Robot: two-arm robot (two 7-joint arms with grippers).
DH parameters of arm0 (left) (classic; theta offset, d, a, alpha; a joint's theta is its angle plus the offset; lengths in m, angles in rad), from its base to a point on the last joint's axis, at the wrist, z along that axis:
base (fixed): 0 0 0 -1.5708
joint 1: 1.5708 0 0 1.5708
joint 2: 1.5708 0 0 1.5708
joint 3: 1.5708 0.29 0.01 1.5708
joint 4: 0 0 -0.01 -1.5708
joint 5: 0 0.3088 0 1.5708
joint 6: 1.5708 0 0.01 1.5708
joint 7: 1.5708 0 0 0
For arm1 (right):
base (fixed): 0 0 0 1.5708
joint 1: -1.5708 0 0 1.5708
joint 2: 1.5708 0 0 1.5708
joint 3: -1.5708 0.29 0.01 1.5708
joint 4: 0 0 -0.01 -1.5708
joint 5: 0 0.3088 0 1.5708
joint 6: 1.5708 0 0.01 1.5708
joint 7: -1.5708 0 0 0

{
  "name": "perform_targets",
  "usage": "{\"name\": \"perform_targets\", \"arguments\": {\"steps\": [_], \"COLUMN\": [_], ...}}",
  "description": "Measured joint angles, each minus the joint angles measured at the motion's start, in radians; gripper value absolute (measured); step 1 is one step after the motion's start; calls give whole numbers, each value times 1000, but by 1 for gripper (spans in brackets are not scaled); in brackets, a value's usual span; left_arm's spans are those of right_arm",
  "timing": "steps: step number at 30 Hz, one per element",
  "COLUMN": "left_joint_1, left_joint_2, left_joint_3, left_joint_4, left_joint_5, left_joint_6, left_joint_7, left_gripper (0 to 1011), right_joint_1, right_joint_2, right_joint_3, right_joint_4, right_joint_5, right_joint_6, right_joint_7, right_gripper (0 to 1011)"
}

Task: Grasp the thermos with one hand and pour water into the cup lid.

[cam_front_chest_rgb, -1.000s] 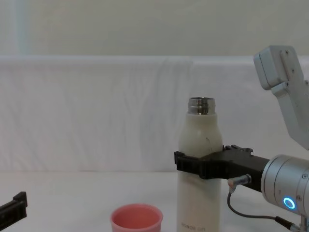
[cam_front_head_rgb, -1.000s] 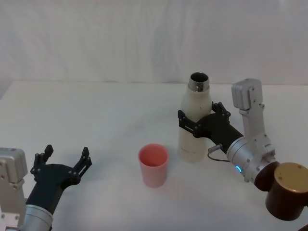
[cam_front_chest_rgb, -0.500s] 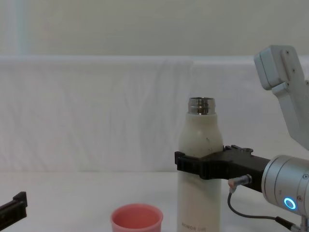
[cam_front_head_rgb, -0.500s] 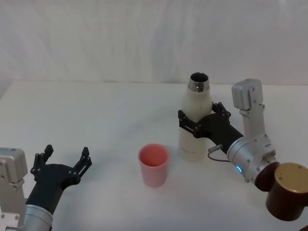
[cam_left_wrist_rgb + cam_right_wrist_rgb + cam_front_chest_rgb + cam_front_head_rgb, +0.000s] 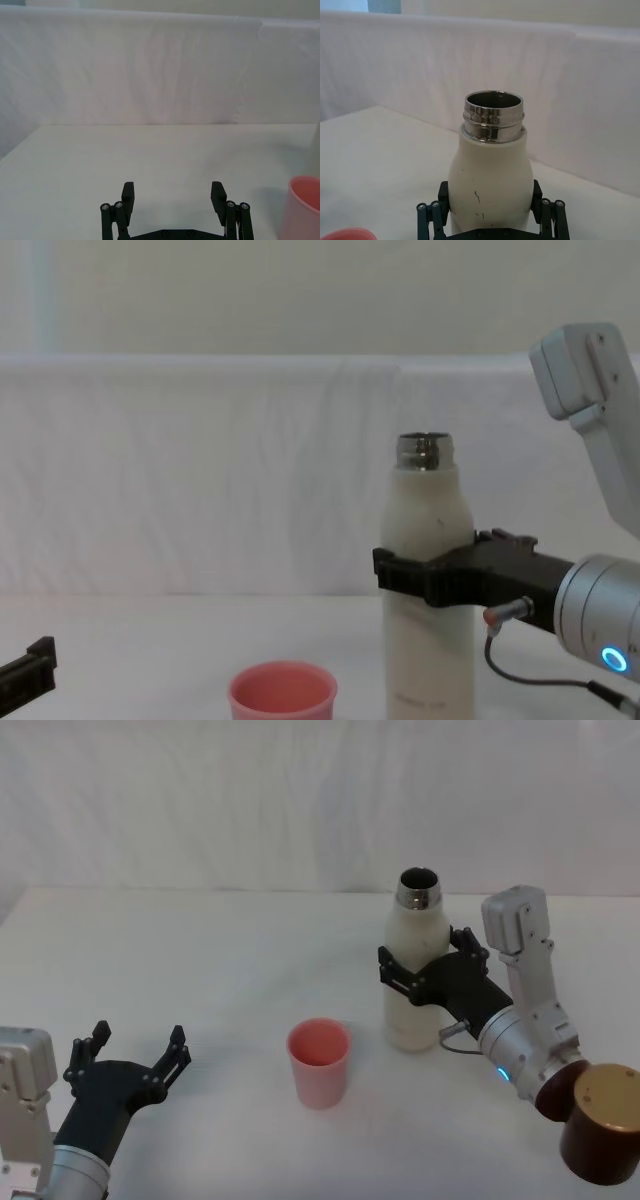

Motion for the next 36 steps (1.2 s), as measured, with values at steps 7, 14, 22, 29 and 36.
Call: {"name": "perform_targets", "arguments": {"steps": [7,14,22,29,36], "left_joint_1": [0,0,0,0,0], "left_joint_2": [0,0,0,0,0], "left_joint_3": [0,0,0,0,0], "left_joint_4": [0,0,0,0,0], "left_joint_5": [0,0,0,0,0], "left_joint_6": [0,0,0,0,0], "left_joint_7": [0,0,0,0,0], "left_gripper": [1001,1001,1001,1001,1001], "right_joint_1": [-19,-34,-43,-46,-44], "right_joint_2": [23,59,116,159,191], "right_joint_3": [-8,-24,-51,-79,-115], "right_joint_4": [-61,-116,-169,-200,-217], "right_joint_5": [-78,-181,-306,-398,-485], "right_joint_6": [4,18,36,49,47], "right_joint_7": [-26,-41,-30,-1,29], "right_gripper": [958,958,958,958,958]}}
